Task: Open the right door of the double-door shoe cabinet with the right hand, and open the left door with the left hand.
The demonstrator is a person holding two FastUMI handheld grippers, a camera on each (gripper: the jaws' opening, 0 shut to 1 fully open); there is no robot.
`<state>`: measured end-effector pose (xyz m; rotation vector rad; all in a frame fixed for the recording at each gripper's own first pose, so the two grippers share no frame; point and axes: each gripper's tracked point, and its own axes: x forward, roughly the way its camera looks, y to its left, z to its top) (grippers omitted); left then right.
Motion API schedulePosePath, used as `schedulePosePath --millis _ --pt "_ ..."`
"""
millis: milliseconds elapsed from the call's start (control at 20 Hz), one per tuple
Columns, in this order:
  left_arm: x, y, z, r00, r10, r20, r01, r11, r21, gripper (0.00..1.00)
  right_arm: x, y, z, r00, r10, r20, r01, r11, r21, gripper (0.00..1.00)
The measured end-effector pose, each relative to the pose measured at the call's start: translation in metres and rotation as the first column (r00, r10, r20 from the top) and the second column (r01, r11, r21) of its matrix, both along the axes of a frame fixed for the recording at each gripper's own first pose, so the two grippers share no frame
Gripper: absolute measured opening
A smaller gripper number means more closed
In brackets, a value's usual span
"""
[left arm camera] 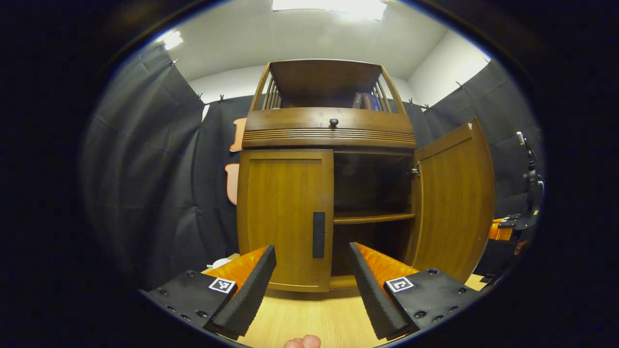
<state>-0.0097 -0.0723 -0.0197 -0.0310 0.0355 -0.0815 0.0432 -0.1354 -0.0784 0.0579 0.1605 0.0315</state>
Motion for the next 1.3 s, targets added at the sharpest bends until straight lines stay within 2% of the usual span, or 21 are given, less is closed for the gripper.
schedulePosePath --millis 400,450,500,550,650,950,1000,1150,1250,1300 --pt "0.009 -0.043 -0.005 0.996 -0.091 -0.019 0.092 0.996 0.021 0.97 0.007 -0.030 -0.002 0.992 0.128 0.019 -0.129 0.991 0.040 0.02" --pt "0.010 -0.047 -0.005 0.995 -0.097 -0.018 0.097 0.995 0.013 0.97 0.007 -0.033 -0.001 0.989 0.145 0.021 -0.146 0.988 0.048 0.08" --pt "0.011 -0.049 -0.005 0.995 -0.103 -0.019 0.103 0.995 0.005 0.99 0.008 -0.033 -0.001 0.986 0.165 0.031 -0.166 0.985 0.044 0.03" --pt "0.012 -0.053 -0.007 0.994 -0.109 -0.023 0.109 0.994 -0.005 0.99 0.007 -0.032 -0.001 0.981 0.187 0.043 -0.188 0.982 0.030 0.03" --pt "0.015 -0.057 -0.009 0.994 -0.111 -0.026 0.110 0.994 -0.012 0.99 0.001 -0.032 -0.016 0.979 0.206 -0.008 -0.206 0.979 -0.008 0.07" --pt "0.020 -0.055 -0.007 0.994 -0.106 -0.012 0.106 0.994 0.006 0.99 -0.014 -0.037 -0.027 0.989 0.145 -0.035 -0.146 0.989 -0.032 0.10" --pt "0.021 -0.056 -0.006 0.994 -0.105 -0.010 0.105 0.994 0.013 0.98 -0.022 -0.038 -0.029 0.990 0.133 -0.042 -0.134 0.990 -0.033 0.12" --pt "0.025 -0.058 -0.011 0.995 -0.101 -0.028 0.101 0.995 0.026 0.99 -0.042 -0.050 -0.022 0.997 0.067 -0.025 -0.067 0.997 -0.024 0.15" --pt "0.028 -0.061 -0.011 0.994 -0.104 -0.030 0.104 0.995 0.006 0.99 -0.053 -0.064 -0.015 1.000 0.006 -0.016 -0.006 1.000 -0.027 0.19" --pt "0.033 -0.066 -0.009 0.993 -0.113 -0.032 0.113 0.994 -0.009 0.99 -0.055 -0.071 -0.008 1.000 -0.028 -0.004 0.028 0.999 -0.028 0.29"
